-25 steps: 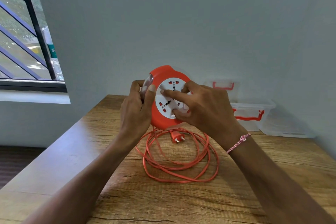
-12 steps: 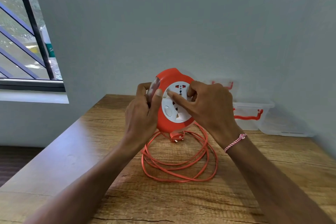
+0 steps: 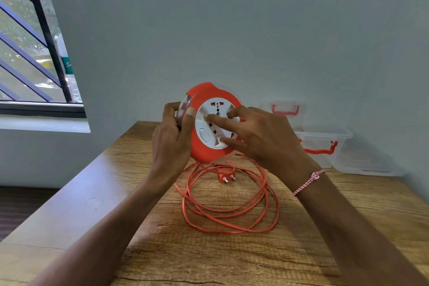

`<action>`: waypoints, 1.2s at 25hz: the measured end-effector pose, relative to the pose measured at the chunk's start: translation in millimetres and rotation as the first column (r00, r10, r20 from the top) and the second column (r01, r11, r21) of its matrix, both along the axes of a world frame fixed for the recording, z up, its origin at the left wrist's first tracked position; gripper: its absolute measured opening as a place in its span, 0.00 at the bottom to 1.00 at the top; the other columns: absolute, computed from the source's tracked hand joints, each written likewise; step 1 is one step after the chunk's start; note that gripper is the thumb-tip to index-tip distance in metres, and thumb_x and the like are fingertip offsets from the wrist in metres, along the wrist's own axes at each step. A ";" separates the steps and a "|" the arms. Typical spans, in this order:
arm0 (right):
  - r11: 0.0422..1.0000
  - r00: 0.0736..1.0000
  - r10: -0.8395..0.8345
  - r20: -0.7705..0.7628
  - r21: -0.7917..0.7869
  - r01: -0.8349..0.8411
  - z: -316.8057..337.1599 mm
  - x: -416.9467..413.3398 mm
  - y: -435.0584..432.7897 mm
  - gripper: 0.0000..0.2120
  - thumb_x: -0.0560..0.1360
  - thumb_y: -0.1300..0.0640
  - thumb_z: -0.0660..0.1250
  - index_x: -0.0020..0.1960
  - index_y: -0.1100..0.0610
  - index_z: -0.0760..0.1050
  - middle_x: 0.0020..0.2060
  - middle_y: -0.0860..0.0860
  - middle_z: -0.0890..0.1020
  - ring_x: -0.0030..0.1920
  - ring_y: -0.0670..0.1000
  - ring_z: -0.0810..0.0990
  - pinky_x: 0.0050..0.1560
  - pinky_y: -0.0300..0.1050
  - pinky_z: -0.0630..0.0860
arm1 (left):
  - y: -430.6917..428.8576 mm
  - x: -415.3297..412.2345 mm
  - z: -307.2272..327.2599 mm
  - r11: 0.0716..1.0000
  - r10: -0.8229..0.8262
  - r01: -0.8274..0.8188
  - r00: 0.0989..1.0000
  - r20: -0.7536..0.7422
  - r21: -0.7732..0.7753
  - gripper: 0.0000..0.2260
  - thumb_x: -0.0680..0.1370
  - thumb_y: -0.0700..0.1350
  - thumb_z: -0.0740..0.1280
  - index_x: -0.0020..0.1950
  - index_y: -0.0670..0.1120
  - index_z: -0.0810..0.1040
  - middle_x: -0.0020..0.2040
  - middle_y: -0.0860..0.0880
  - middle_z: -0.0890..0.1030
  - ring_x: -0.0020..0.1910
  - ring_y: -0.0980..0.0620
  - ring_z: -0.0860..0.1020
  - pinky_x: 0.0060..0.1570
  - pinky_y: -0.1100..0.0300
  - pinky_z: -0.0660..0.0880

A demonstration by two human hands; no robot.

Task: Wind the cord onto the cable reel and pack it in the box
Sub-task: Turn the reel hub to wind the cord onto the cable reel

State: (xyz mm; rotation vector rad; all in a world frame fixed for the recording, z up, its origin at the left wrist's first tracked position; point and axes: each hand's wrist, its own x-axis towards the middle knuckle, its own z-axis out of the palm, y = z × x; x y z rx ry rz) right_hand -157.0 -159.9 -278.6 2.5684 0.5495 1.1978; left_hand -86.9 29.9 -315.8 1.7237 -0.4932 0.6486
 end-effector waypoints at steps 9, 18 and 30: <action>0.966 0.999 -0.018 0.031 0.257 0.009 -7.5 -0.5 16.4 0.29 0.75 0.31 0.65 0.69 0.46 0.74 0.41 0.49 0.86 0.36 0.53 0.83 0.35 0.46 0.80 | -4.1 -1.5 -2.9 1.000 -0.004 0.004 1.000 0.008 0.023 0.14 0.85 0.62 0.59 0.55 0.52 0.71 0.39 0.49 0.81 0.36 0.49 0.83 0.36 0.37 0.82; 0.725 0.998 -0.066 -0.010 0.687 0.055 -12.1 5.8 24.8 0.27 0.72 0.28 0.67 0.51 0.51 0.73 0.37 0.45 0.81 0.34 0.47 0.81 0.31 0.33 0.71 | -10.2 -6.6 -7.1 0.999 -0.043 0.043 0.999 0.003 0.018 0.23 0.80 0.69 0.55 0.60 0.53 0.72 0.44 0.51 0.85 0.41 0.51 0.87 0.41 0.38 0.85; 0.996 0.997 -0.068 0.035 -0.052 0.070 -6.1 1.5 5.2 0.30 0.77 0.47 0.74 0.76 0.42 0.69 0.63 0.58 0.79 0.44 0.56 0.85 0.29 0.44 0.76 | 3.0 0.9 4.0 0.996 -0.086 0.084 0.994 -0.070 -0.025 0.18 0.79 0.69 0.58 0.56 0.56 0.72 0.44 0.47 0.85 0.41 0.47 0.87 0.40 0.36 0.84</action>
